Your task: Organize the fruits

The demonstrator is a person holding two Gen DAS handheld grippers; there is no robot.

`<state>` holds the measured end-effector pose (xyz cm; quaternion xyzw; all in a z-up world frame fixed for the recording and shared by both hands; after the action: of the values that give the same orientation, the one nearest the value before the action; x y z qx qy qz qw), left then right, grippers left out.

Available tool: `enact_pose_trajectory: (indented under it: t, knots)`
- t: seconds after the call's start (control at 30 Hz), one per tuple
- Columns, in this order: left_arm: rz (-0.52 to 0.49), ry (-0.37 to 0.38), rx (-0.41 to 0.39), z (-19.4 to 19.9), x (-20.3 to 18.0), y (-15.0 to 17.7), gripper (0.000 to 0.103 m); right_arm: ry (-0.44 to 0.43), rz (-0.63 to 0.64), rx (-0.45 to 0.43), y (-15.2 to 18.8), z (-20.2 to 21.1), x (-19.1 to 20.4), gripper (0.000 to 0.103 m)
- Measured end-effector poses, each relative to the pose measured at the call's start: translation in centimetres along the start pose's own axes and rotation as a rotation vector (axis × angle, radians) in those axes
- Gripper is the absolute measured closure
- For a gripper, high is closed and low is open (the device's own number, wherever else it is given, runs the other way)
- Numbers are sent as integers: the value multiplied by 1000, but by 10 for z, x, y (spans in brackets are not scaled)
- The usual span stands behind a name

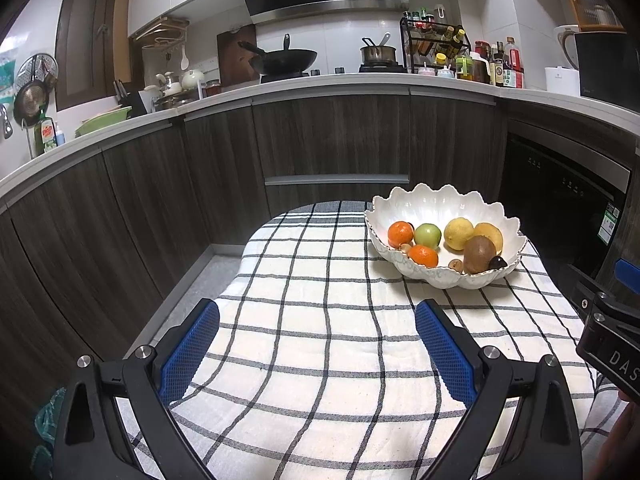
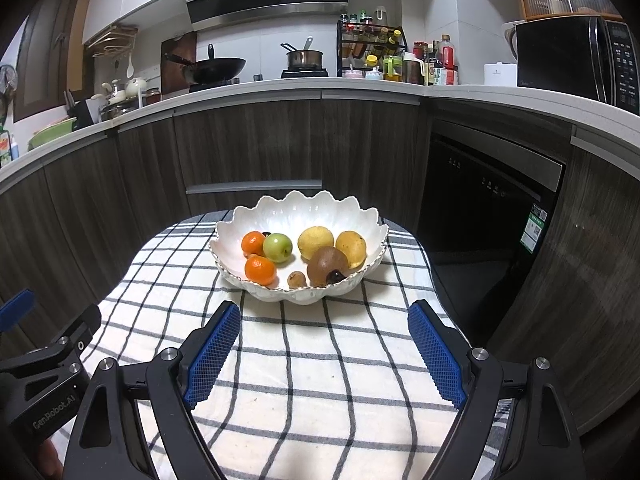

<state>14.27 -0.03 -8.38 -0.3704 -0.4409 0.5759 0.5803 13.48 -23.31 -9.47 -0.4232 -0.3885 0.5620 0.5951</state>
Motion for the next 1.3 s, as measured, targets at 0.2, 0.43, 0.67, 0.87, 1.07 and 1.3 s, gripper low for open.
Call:
enact_pose_trajectory:
  t: [0.2,0.43,0.67,0.87,1.07,1.3]
  knots:
    - [-1,0,-3,-1,0,0,3,2,-4,-2,0,0,0,16]
    - [3,-13,-12,1,2,-2,3,1,-3,-3,0,0,0,16]
    - [3,-11,-14,4,0,-4,3,3,-6,-4,-1,0,0,16]
    - [9,-11,-18,4,0,-5,3,4,-5,-7,-1,0,-1,16]
    - [10,-16,-7,3,0,-5,3,6,-5,-4,-3,0,0,16]
    - [10,-19,-16,4,1,-6,3,7,-6,-6,-3,0,0,16]
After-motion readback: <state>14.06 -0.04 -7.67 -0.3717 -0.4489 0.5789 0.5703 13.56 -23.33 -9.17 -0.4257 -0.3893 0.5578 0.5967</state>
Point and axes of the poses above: each gripper's, at about its wrist camera, not at the fingertips, and z roughly against the way its jaws point, x to its left, y to its underside, the point moved 10 cm from there along -z, roughly the way its jaws point, and after that the axes turned 11 degrees about -x, right-handed, at the moved point
